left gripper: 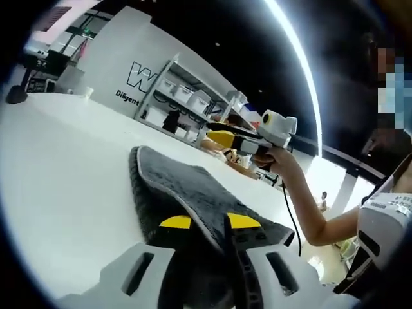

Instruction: Open the folded towel by lifting each exposed corner and separating the folded layers until the towel lies flat within the target outline without major curled edges

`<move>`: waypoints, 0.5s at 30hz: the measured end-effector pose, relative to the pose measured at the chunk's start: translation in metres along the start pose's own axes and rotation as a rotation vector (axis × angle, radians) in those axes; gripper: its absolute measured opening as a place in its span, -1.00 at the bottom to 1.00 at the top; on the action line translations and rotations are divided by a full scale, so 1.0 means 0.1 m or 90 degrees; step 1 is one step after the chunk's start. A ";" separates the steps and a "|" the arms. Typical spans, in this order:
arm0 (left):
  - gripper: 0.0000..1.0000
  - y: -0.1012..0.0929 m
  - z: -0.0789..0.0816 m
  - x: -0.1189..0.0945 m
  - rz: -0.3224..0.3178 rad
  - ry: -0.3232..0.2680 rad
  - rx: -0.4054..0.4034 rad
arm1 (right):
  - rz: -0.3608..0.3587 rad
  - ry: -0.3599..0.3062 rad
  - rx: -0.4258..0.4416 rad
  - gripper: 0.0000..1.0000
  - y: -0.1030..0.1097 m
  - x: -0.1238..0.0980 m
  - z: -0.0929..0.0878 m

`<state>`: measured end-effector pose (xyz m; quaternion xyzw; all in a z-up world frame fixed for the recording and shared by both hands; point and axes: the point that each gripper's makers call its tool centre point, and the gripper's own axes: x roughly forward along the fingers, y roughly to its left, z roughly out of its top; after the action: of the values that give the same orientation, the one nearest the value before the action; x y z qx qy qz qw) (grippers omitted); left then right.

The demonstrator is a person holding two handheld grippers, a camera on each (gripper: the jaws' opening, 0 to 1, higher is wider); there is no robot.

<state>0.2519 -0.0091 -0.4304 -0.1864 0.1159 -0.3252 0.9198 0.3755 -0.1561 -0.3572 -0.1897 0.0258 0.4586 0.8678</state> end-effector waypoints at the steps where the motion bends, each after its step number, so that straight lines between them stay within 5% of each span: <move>1: -0.70 -0.02 0.01 0.00 -0.006 -0.003 -0.001 | 0.001 0.000 -0.001 -0.08 0.00 0.01 0.01; 5: -0.76 -0.05 0.01 0.01 -0.018 -0.006 -0.001 | 0.013 -0.005 -0.011 -0.08 0.05 0.06 0.08; 11: -0.95 0.01 -0.20 0.07 -0.007 0.032 -0.010 | 0.025 -0.003 -0.019 -0.09 0.07 0.19 0.12; 15: -0.96 0.06 -0.15 0.08 -0.005 0.004 -0.055 | 0.033 0.004 -0.026 -0.15 0.06 0.28 0.13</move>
<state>0.2561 -0.0140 -0.4472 -0.2252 0.1321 -0.3244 0.9092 0.3847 -0.1267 -0.3536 -0.2080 0.0241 0.4808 0.8515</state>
